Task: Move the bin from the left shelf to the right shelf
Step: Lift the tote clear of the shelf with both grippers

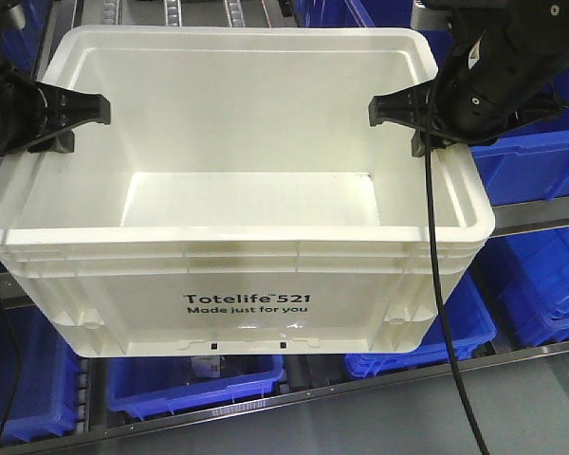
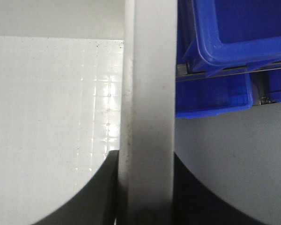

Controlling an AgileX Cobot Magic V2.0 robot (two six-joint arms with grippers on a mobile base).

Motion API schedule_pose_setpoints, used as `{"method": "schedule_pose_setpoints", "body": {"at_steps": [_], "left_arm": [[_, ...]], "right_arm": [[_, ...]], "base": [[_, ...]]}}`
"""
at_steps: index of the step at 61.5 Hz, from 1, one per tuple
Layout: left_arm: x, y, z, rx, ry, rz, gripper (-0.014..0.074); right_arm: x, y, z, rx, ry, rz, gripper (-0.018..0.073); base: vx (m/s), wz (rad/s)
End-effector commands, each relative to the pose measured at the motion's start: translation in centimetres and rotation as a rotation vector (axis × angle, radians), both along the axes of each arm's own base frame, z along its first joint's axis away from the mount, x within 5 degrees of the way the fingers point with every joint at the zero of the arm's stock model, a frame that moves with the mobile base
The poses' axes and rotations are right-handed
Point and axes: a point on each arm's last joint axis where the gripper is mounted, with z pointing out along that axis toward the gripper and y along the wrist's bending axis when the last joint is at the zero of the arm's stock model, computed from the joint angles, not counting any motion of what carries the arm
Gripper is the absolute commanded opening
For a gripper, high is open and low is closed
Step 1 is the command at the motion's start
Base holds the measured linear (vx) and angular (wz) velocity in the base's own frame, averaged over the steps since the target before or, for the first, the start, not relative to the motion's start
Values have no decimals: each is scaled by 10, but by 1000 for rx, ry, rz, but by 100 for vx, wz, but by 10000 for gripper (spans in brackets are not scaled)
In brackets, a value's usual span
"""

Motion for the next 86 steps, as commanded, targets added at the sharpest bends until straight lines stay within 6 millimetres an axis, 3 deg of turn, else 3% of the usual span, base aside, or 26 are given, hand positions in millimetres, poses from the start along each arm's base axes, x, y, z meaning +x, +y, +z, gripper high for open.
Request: {"method": "schedule_pose_setpoints", "body": {"at_steps": [1,86], "left_arm": [[-8,7,37,8,-196,7,-7],[-8,7,37,8,-196,7,-7]], "right_arm": [[-7,-14,36,-29,-177,-12,8],[-7,-14,36,-30,-174,-12,8]], "base": [[-7,-9],[-7,-11]]}}
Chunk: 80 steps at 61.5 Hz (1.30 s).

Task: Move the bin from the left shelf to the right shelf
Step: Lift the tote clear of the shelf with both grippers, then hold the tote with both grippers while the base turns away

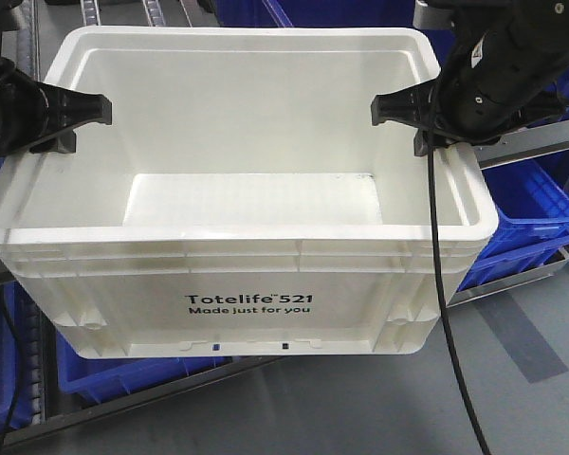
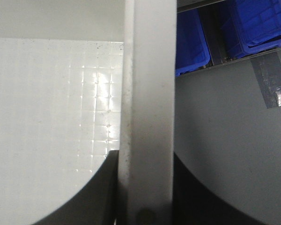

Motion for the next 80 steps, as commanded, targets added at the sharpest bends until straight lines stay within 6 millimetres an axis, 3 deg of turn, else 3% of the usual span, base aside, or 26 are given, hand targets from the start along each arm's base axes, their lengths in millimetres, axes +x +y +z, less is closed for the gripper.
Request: {"method": "schedule_pose_setpoints", "body": {"at_steps": [1,53,80], "left_arm": [[-8,8,37,13,-197,7,-7],[-8,8,37,13,-197,7,-7],[-8,8,37,13,-197,7,-7]], "right_arm": [[-6,-13,35,-28,-173,-11,8],[-5,-13,35,-28,-176,-11,8],[-5,-14,35,-29,-176,-11,8]], "base": [[0,1],[0,-1],[-4,-28]]}}
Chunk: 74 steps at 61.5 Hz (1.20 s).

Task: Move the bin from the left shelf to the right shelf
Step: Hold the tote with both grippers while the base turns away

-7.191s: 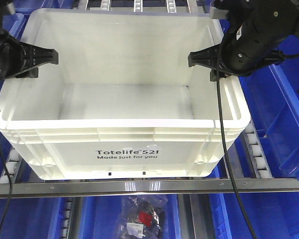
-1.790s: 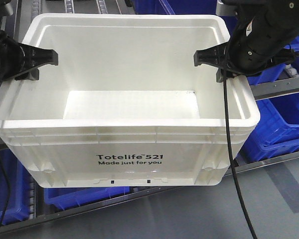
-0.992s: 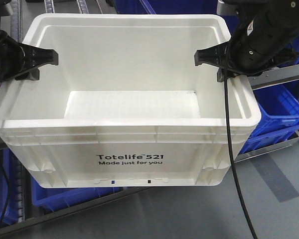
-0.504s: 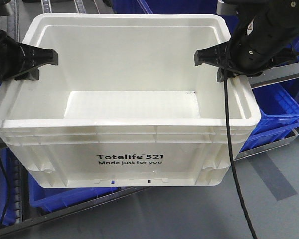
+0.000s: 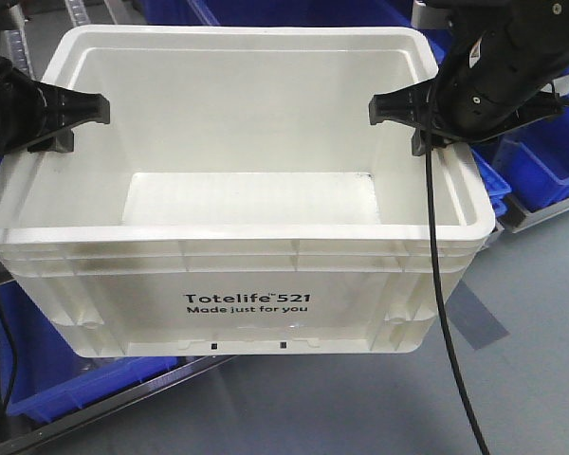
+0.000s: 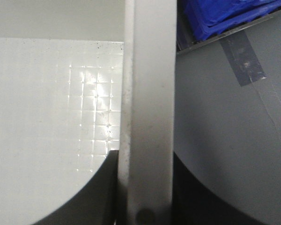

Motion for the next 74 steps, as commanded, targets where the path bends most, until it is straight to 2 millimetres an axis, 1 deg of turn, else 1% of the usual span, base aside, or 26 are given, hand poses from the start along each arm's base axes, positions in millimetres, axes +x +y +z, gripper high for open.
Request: {"method": "schedule_pose_setpoints", "body": {"at_steps": [1,50,74], "left_arm": [[-8,7,37,9,-196,7,-7],[-8,7,37,8,-197,7,-8],[-8,7,37,8,-197,7,-7]], "right_arm": [[-6,-14,35,-34,-172,-13,8],[-6,-14,35,-34,-173,-12,8],[-6,-14,35,-33,-173,-12,8]], "base": [[-5,-50],[-5,-67],[-3,-49]]}}
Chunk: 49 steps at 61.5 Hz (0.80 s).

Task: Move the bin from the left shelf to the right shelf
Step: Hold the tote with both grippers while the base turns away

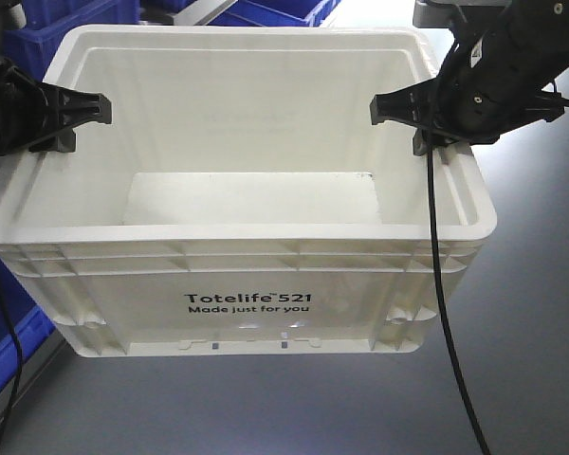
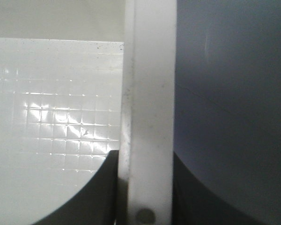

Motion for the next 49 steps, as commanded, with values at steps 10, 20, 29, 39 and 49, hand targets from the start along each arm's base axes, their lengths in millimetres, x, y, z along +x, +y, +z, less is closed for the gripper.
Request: {"method": "schedule_pose_setpoints", "body": {"at_steps": [10,20,29,39,49], "left_arm": [[-8,8,36,10,-194,8,-7],[-8,8,36,10,-194,8,-7],[-8,8,36,10,-194,8,-7],[-8,8,36,10,-194,8,-7],[-8,8,36,10,-194,8,-7]], "right_arm": [[-6,-14,35,-30,-171,-12,8],[-6,-14,35,-30,-171,-12,8],[-6,-14,34,-31,-168,-13,8],[-6,-14,34,-31,-168,-13,8],[-6,-14,34,-31,-168,-13,8]], "base": [[0,-36],[2,-34],[5,-35],[8,-37],[10,-39]]}}
